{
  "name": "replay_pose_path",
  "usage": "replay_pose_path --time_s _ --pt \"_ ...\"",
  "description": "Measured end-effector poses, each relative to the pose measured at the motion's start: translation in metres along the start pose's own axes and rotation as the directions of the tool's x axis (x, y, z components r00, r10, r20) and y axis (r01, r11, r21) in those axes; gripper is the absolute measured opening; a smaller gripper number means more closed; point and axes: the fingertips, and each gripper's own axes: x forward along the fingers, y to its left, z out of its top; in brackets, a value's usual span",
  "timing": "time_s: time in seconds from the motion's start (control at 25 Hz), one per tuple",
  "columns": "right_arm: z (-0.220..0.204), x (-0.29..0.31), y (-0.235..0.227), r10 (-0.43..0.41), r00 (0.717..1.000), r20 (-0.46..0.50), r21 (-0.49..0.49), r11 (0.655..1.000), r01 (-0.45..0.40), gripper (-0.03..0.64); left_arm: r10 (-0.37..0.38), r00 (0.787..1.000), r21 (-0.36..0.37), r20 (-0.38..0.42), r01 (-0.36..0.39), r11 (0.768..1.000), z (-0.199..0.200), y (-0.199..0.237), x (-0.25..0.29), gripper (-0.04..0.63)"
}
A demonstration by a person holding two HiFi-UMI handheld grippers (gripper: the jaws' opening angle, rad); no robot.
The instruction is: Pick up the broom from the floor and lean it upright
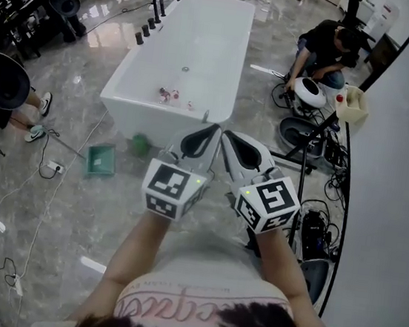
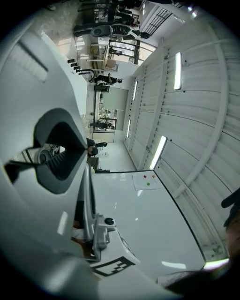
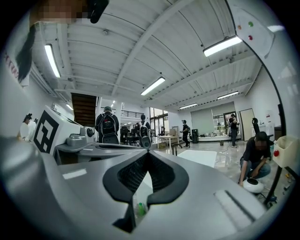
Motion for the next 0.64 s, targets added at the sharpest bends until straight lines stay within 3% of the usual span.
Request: replay_pose_path --time_s 0.64 --pt "0.011 -0.012 -0.006 -0.036 0.998 0.042 -0.018 0.999 0.036 0.000 0.006 1.000 0.009 0.017 -0.007 1.000 0.003 -0.002 -0.003 0.000"
